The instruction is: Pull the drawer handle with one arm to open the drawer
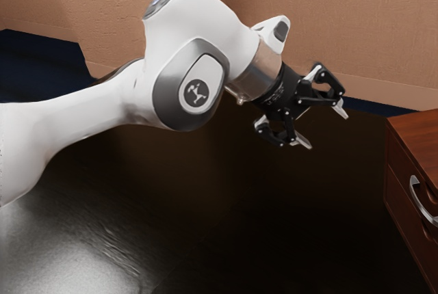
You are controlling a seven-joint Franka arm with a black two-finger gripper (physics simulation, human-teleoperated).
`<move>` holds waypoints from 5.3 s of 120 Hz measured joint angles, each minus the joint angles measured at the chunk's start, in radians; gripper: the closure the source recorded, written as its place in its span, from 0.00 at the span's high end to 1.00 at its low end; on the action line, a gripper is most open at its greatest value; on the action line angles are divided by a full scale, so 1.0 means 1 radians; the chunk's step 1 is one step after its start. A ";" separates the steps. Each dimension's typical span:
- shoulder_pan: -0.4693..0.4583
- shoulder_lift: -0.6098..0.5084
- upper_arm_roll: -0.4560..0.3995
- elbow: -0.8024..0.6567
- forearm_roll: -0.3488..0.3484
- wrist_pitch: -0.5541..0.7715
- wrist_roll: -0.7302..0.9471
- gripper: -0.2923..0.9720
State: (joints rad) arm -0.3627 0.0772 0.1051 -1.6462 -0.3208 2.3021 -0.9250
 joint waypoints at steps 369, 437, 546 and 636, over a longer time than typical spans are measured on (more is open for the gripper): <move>-0.014 0.097 -0.181 -0.042 -0.064 0.076 -0.056 0.22; -0.006 0.025 -0.174 -0.136 -0.064 0.071 -0.044 0.22; 0.022 -0.107 -0.173 -0.295 -0.062 0.069 -0.040 0.22; 0.030 -0.288 -0.161 -0.436 -0.049 0.066 -0.037 0.25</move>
State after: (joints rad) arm -0.3324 -0.2107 -0.0556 -2.0821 -0.3701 2.3680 -0.9619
